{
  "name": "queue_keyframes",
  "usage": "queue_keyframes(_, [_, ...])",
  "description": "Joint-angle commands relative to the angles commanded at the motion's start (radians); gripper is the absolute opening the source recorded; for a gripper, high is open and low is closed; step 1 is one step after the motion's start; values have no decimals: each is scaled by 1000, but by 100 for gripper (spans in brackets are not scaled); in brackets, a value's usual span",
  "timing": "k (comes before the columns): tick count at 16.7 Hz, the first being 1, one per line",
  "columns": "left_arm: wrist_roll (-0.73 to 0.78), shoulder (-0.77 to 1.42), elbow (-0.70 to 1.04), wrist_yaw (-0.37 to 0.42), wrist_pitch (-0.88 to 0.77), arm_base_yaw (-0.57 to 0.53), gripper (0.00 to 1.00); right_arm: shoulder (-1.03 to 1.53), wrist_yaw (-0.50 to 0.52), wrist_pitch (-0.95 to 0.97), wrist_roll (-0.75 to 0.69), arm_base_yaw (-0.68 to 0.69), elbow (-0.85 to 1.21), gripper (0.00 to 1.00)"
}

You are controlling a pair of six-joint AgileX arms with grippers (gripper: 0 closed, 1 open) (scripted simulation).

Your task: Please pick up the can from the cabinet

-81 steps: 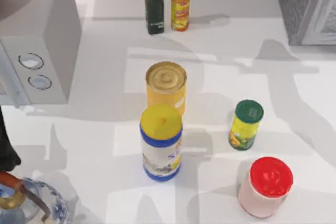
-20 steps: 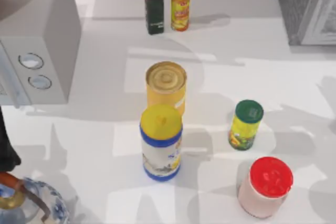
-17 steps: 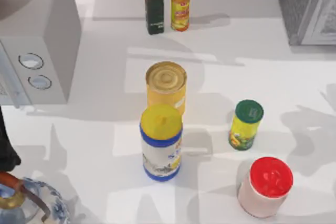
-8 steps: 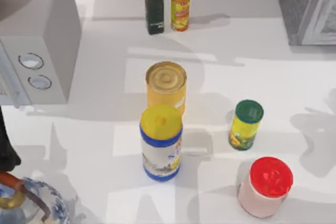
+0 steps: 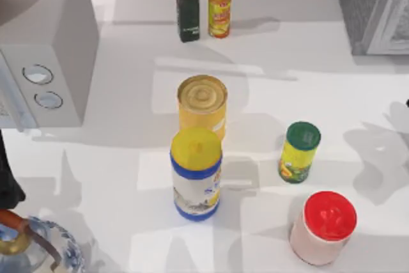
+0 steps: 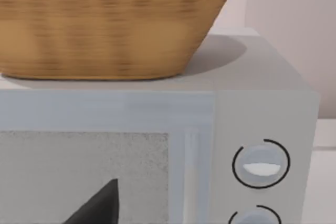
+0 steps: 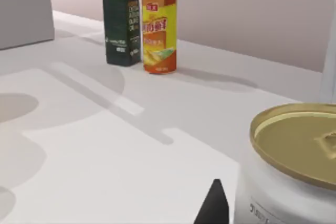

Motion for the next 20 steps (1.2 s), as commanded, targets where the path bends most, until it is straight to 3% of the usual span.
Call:
queue_keyframes(1, [0, 0, 0, 0, 0, 0, 100, 0, 0, 0, 0, 0, 0, 0])
queue_keyframes(14, [0, 0, 0, 0, 0, 0, 100, 0, 0, 0, 0, 0, 0, 98])
queue_keyframes(20, [0, 0, 0, 0, 0, 0, 100, 0, 0, 0, 0, 0, 0, 100])
